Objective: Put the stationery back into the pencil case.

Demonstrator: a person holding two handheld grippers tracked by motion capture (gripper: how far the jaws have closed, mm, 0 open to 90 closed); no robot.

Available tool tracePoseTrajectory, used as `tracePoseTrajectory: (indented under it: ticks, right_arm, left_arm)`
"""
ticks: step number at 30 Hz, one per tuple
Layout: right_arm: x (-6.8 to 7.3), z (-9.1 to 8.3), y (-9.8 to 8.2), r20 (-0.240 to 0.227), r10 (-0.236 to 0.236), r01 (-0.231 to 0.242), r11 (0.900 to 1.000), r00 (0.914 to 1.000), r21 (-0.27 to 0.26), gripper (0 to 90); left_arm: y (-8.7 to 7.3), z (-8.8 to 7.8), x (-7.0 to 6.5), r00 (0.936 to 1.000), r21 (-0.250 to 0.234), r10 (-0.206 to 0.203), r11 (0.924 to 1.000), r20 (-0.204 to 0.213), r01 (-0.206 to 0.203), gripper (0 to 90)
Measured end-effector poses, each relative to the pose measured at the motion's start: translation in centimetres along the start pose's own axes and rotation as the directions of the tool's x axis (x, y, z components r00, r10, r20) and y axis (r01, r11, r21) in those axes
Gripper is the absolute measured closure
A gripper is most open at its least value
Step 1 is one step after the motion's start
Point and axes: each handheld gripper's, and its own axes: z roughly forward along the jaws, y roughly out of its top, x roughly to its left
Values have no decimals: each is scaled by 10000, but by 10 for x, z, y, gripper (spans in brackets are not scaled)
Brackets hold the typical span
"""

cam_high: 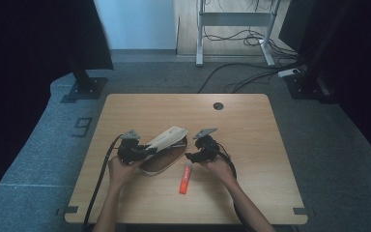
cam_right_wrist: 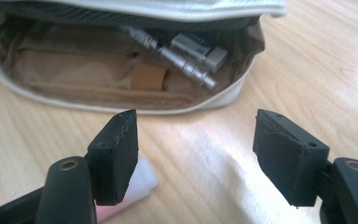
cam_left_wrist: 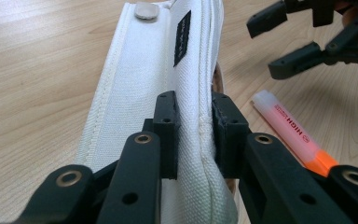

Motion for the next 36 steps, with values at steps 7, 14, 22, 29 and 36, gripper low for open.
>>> tracePoseTrajectory:
  ticks: [7,14,22,29,36]
  right_arm:
    - [9,-7,-14,-97,-39,38,10000,9999,-36,289]
    - [24,-9,-24,-200,-144,142,9998,9997,-100,286]
    - [42,-7,-30,-187,-428,428,9991,9989,-35,285]
    - [50,-1,-34,-208,-393,393,9992,9990,37,273]
    - [61,7,-35,-22,-666,666,9976,9978,209,270]
  left_arm:
    - [0,0,0,10000,0,-34,10000,16,34,743]
    - [0,0,0,10000,17,-9,10000,18,9,743]
    - [0,0,-1,10000,18,19,10000,29,-19,743]
    - [0,0,-1,10000,26,21,10000,36,-22,743]
    - [0,0,-1,10000,46,38,10000,36,-38,743]
